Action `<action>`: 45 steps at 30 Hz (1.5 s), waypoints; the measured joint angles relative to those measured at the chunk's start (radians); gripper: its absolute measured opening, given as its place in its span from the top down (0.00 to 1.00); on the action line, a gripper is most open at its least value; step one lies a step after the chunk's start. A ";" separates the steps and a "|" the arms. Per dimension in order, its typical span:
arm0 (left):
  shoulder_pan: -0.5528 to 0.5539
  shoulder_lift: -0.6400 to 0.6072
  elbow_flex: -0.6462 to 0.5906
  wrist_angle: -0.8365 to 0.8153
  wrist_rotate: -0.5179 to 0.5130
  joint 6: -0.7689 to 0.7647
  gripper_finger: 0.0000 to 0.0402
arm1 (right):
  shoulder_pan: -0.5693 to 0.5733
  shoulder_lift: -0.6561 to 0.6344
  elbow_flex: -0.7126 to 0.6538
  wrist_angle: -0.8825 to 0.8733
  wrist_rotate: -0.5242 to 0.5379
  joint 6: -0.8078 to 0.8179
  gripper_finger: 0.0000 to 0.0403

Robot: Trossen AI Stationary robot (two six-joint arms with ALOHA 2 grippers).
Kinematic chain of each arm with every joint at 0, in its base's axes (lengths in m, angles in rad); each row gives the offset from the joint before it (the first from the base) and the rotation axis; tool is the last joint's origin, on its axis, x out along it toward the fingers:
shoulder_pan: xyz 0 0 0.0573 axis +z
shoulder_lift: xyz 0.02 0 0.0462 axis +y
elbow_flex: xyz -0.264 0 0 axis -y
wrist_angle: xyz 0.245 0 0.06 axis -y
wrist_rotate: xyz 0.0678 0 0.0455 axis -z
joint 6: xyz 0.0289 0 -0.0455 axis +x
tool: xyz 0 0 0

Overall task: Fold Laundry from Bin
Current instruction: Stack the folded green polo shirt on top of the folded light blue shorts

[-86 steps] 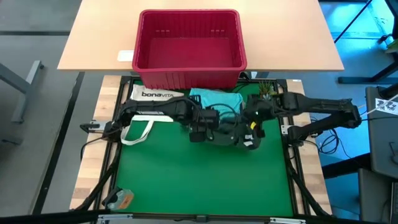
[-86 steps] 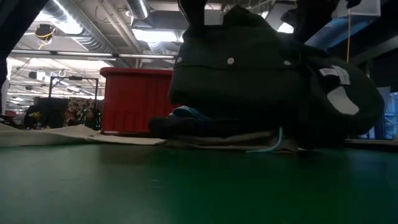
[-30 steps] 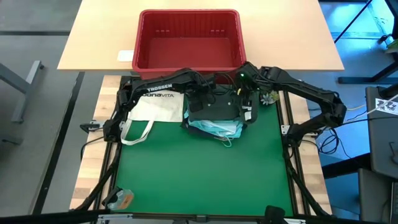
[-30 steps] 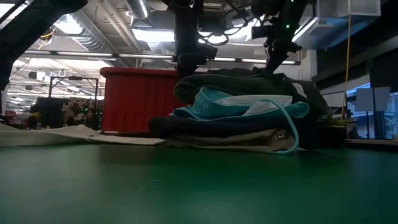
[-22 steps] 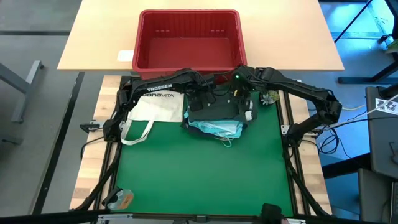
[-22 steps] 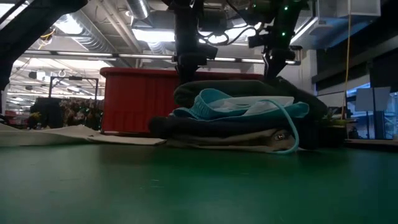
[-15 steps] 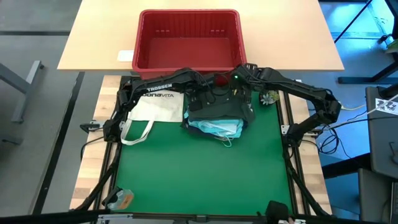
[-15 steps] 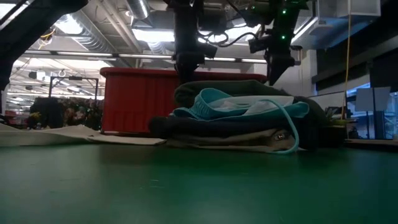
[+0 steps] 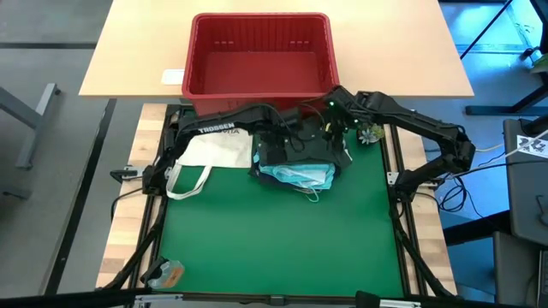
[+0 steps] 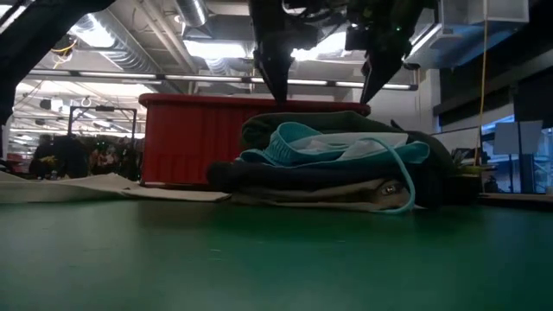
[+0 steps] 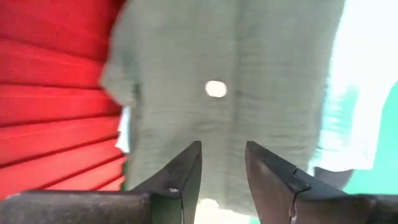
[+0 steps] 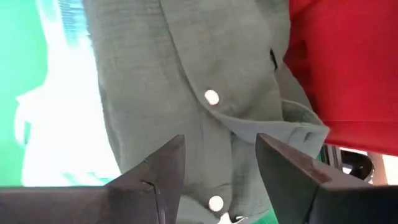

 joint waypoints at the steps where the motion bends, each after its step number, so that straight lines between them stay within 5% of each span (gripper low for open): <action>1: -0.011 0.000 -0.011 0.004 0.000 -0.001 0.71 | 0.004 0.000 -0.013 0.011 0.001 0.000 0.52; 14: -0.045 0.000 -0.153 0.139 -0.086 -0.020 0.73 | 0.003 0.015 -0.078 0.369 0.065 0.002 0.51; 25: -0.055 0.001 -0.248 0.149 -0.089 -0.041 0.73 | 0.003 0.144 -0.079 0.216 0.183 -0.001 0.51; 45: -0.068 -0.001 -0.269 0.143 -0.084 -0.042 0.73 | 0.002 0.135 -0.079 -0.029 0.449 0.021 0.51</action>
